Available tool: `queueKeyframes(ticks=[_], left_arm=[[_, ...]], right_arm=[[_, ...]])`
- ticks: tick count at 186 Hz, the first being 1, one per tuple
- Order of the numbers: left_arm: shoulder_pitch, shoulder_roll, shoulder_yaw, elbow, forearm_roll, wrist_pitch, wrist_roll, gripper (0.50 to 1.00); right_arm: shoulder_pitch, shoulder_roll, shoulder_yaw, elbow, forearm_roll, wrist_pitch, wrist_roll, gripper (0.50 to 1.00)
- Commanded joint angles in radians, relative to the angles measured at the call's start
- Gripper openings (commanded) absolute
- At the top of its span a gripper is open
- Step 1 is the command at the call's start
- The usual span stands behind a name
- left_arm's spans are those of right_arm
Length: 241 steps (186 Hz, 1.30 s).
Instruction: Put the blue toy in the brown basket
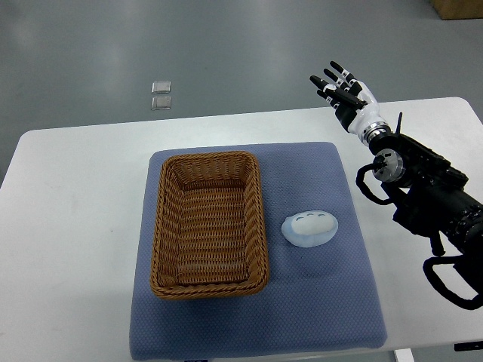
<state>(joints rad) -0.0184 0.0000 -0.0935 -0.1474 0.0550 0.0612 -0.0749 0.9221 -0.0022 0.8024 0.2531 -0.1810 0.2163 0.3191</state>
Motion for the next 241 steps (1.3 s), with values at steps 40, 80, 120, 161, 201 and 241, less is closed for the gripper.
queueKeyframes(ticks=[40,80,120,161,201,241], left_arm=[[-0.005,0.0,0.005,0.0,0.0,0.005,0.0,1.0],[0.0,0.0,0.011,0.002,0.002,0.0,0.001,1.0],[0.0,0.0,0.012,0.002,0.002,-0.006,0.001,1.0],[0.0,0.0,0.012,0.0,0.002,-0.006,0.001,1.0],[0.0,0.0,0.012,0.002,0.002,-0.006,0.001,1.0],[0.0,0.0,0.012,0.002,0.002,-0.006,0.001,1.0]], right_arm=[[0.001,-0.002,0.006,0.0,0.0,0.0,0.0,0.905],[0.001,-0.002,0.006,0.0,0.002,0.001,0.0,0.905],[0.001,-0.004,0.005,0.0,0.002,0.001,0.0,0.905],[0.004,-0.005,0.005,0.0,0.002,0.0,0.0,0.905],[0.001,-0.007,-0.003,0.003,0.002,-0.002,-0.002,0.905],[0.0,-0.064,-0.005,0.046,-0.006,-0.031,-0.009,0.905]])
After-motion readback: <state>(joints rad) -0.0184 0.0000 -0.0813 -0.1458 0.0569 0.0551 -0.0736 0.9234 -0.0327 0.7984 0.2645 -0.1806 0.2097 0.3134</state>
